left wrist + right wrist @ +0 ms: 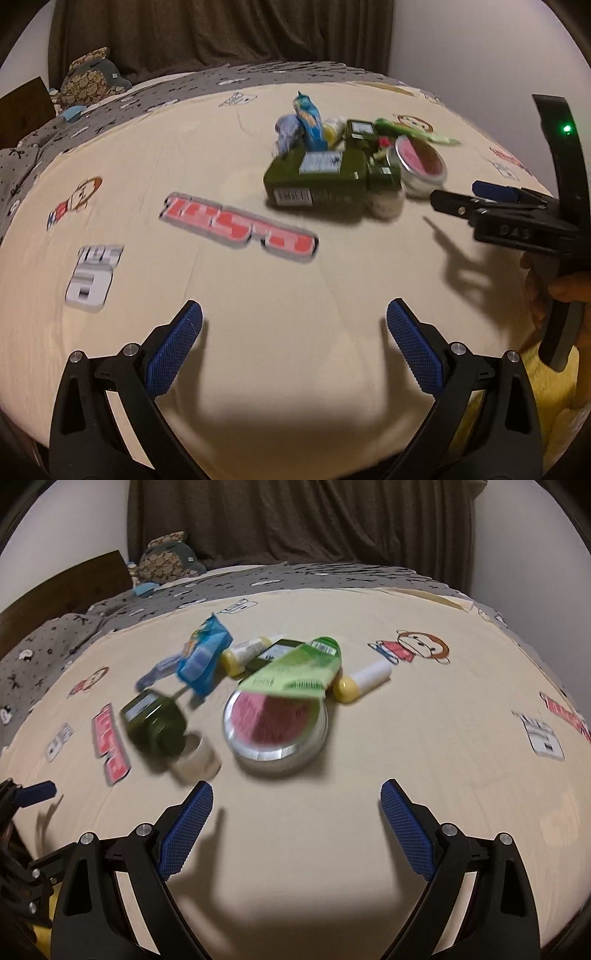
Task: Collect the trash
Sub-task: 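Grasp the green bottle with the left tool while the right tool grasps the pink tin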
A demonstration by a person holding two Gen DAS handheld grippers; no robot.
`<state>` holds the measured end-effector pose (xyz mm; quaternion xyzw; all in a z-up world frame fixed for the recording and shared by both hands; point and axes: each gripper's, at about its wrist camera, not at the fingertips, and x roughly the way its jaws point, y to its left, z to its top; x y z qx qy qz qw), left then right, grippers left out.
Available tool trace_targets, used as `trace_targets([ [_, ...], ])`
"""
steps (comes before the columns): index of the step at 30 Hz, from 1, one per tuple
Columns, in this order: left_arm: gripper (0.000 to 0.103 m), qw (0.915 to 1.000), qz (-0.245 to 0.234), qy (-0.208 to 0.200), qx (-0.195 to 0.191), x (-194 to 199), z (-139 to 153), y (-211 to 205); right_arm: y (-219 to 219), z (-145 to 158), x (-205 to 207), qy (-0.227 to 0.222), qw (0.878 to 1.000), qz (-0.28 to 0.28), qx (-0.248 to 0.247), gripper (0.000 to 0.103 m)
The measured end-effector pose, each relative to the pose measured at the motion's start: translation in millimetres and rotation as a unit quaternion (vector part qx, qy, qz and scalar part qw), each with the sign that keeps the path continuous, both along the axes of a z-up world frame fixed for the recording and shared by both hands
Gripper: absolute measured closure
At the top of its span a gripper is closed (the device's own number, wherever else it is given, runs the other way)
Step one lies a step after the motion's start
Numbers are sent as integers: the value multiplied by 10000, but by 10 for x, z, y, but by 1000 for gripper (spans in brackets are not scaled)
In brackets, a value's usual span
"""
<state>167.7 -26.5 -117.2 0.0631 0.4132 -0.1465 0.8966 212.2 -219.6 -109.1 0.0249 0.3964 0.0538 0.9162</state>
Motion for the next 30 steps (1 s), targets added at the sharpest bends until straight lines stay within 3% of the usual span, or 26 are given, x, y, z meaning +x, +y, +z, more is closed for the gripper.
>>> trace_targets([
  [11,8,9996,-209,-165,-44,517,42,-212,65,-79,373,157,9996,194,98,15],
  [14,8,9994,-305,-136,-77,629,19,-255,73,-79,402,160,9991,356,140,32],
  [22,8,9989,-404,-83,-211,909,-49,-364,-113,-47,264,219,9994,275,26,32],
  [30,9,9970,-415,84,-642,1190,-58,-390,-333,-40,63,213,9997,144,45,32],
])
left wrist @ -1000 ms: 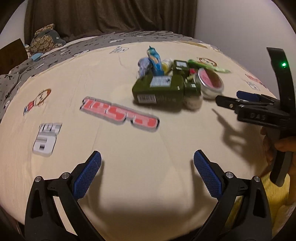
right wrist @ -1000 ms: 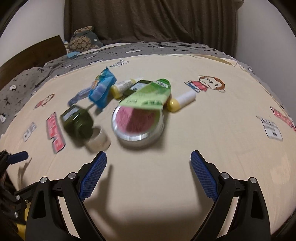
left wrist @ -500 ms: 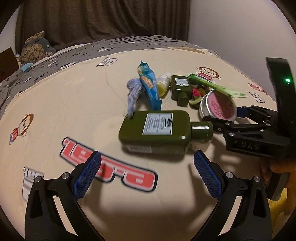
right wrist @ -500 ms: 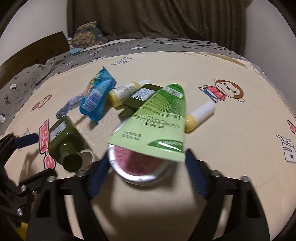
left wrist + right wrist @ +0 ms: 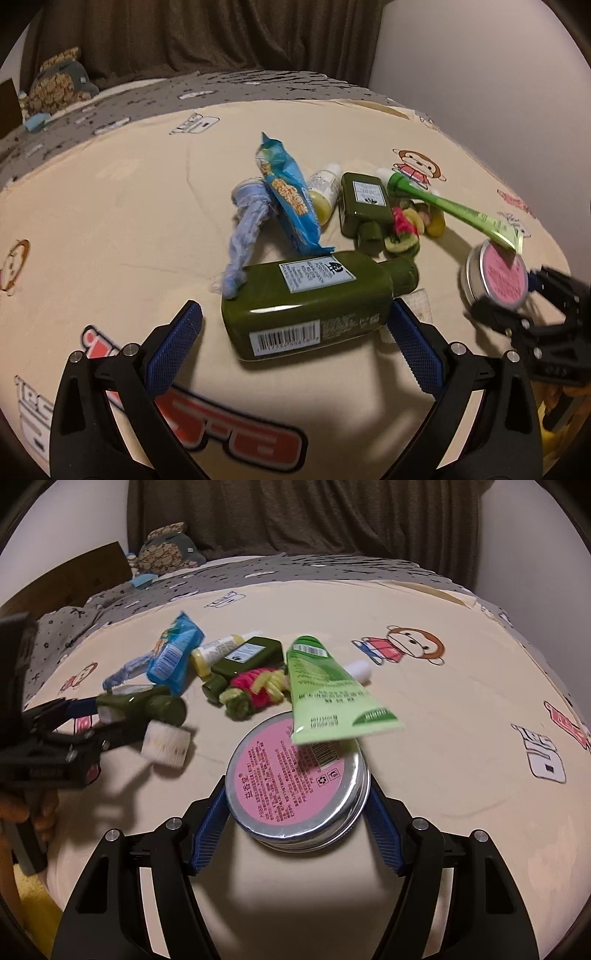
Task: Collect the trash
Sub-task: 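Grasp the green bottle with the left tool while the right tool grasps the pink tin, then lower both tools to the bin and release the bottle and tin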
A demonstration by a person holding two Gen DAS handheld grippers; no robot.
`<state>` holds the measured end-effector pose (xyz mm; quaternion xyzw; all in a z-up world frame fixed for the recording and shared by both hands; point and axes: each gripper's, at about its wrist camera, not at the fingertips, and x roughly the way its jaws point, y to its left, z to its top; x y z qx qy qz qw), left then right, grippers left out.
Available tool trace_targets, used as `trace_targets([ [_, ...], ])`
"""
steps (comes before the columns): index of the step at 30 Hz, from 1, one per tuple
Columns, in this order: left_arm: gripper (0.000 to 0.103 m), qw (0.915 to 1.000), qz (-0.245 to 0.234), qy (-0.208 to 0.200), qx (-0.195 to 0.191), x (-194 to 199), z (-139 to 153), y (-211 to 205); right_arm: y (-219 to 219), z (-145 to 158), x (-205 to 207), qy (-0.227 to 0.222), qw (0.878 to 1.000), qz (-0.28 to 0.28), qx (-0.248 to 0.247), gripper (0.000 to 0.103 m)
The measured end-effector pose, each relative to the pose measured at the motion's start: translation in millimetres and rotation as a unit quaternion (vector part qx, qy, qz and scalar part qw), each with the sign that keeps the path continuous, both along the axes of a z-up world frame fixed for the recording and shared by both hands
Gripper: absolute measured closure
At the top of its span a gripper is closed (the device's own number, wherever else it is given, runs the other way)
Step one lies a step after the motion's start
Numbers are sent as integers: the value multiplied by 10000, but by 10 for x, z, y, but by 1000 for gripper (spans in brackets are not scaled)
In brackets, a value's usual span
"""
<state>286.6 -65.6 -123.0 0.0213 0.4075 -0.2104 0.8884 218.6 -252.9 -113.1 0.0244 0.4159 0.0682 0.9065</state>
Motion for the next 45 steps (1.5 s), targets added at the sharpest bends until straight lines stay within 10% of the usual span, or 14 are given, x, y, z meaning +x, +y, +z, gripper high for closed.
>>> trace_targets([
  [15,19,9999,6,-142,18,-129,146,-12,42,99,-229,-135,9999,14,33,32],
  [31,19,9953,452,-838,162,-1513,573,488,320,425,-1077,-516,9977,370,220,32],
  [45,19,9970,381,-658,171,-2605,338,592,488,335,-2011,-399,9968,604,341,32],
])
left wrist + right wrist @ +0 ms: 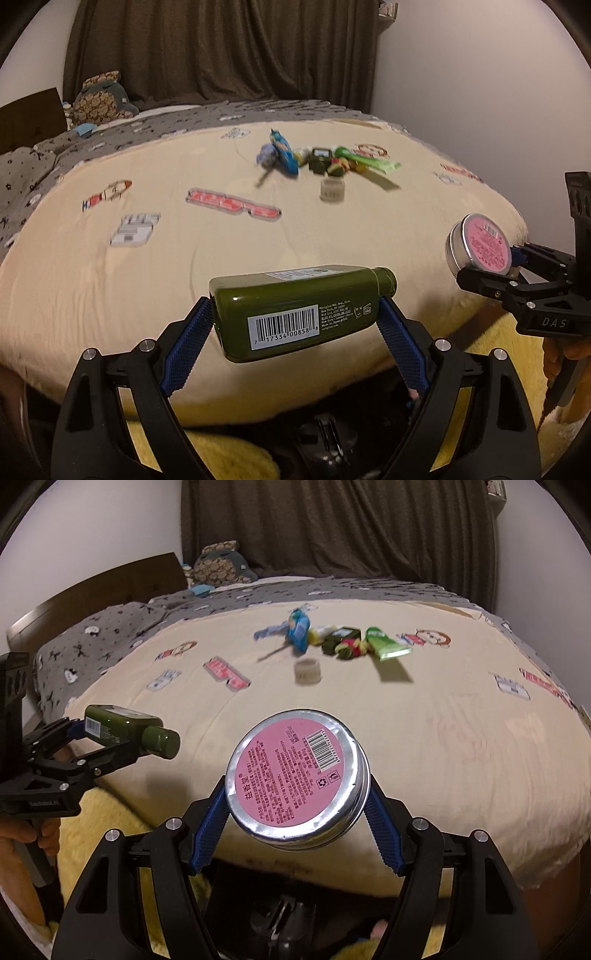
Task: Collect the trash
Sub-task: 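Lower both tools to the bin and release the bottle and tin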
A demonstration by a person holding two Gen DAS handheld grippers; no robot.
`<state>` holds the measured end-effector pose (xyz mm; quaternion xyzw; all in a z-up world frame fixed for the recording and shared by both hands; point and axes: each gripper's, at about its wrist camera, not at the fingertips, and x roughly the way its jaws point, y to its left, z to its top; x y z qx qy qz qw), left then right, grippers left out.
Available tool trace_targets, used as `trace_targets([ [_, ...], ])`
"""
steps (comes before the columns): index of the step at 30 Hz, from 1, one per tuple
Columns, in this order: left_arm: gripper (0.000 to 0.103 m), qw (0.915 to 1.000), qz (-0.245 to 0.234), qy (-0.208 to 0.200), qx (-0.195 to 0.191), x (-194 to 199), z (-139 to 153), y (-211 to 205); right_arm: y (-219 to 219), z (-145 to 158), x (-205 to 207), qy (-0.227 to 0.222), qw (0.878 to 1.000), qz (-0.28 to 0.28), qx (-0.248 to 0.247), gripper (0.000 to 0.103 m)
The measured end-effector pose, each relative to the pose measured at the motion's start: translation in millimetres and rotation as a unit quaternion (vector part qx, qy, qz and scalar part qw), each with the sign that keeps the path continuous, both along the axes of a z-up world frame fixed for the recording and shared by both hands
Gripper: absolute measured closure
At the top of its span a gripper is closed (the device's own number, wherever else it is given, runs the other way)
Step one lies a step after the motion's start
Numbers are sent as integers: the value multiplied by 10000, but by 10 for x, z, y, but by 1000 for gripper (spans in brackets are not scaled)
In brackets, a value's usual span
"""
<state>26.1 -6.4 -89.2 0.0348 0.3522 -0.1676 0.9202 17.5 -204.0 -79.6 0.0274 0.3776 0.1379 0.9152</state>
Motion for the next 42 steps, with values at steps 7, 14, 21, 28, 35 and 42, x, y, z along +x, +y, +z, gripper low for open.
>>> trace_targets([
  [7,19,9979,-188,605,142,-269,-432,-77,45,-335,-229,547,9985,30,-3,32],
  [14,19,9906,-386,1281,297,-367,-913,-158,92,-753,-322,1289,9912,165,235,32],
  [21,19,9817,-418,1771,560,-315,-1274,-237,180,-1088,-310,1918,9805,210,365,32],
  [28,18,9689,-622,2269,764,-292,-1559,-324,284,-1393,-299,2434,9696,183,145,32],
  [35,18,9616,-813,2495,810,-297,-1659,-408,313,-1386,-262,2504,9676,207,264,31],
  [42,12,9627,-689,2528,675,-270,-1616,-327,237,-1241,-208,2382,9704,166,355,29],
])
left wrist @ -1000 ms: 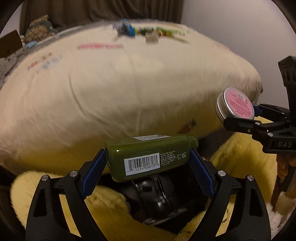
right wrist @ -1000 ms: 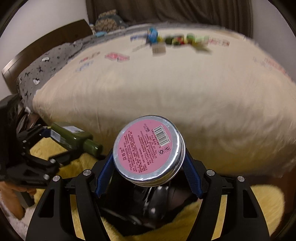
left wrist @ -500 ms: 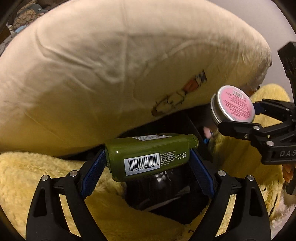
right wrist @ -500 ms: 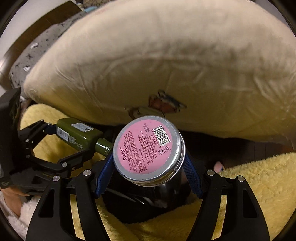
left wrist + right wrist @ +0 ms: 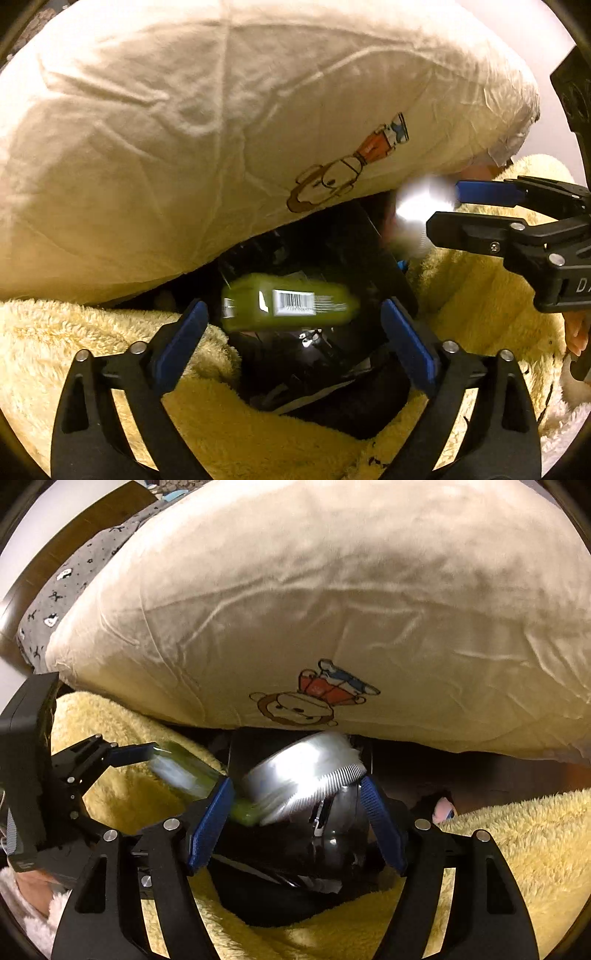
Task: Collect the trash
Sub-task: 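Lower both tools to the bin and release the bottle and tin, then grasp the white tape roll with the left tool while the right tool grasps the green tube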
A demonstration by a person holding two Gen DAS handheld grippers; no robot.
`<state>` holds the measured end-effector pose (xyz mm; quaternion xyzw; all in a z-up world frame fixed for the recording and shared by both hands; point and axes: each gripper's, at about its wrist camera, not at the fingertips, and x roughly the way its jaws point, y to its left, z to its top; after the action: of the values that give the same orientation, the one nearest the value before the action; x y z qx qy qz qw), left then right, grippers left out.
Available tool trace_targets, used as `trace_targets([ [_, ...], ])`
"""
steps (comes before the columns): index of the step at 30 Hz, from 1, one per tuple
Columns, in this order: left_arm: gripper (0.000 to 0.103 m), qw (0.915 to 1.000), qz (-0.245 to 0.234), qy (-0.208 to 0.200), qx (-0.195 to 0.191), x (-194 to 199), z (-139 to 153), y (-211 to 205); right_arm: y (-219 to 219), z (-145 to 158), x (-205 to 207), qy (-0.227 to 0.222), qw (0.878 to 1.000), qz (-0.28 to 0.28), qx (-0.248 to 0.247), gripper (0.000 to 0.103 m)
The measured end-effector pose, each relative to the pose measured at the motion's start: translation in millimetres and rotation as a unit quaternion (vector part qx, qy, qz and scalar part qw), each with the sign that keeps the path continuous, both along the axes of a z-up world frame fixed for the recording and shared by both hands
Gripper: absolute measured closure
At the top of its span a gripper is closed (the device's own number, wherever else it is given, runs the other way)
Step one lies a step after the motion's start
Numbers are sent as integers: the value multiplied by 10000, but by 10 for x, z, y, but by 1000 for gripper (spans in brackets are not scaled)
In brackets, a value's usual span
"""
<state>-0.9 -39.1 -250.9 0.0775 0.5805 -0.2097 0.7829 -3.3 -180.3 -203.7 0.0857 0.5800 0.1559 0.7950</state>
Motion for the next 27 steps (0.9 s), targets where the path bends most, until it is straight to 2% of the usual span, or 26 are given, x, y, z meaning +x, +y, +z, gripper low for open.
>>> trace_targets([
  [4,11,9999,52,-109,-33,30,105,36,-4,74,41,-136,9999,-48,-57,29],
  [9,11,9992,74,-383,-93,54,342,73,-128,317,85,-511,9984,-106,-195,29],
  [16,11,9927,259,-1158,-205,275,938,244,-331,783,294,-1467,9882,-314,-318,29],
  [20,11,9873,410,-1528,-164,471,1158,285,-447,970,551,-1842,9801,-512,-538,29],
  [27,11,9824,484,-1794,-211,939,1351,144,-663,1200,1177,-2019,9739,-786,-682,29],
])
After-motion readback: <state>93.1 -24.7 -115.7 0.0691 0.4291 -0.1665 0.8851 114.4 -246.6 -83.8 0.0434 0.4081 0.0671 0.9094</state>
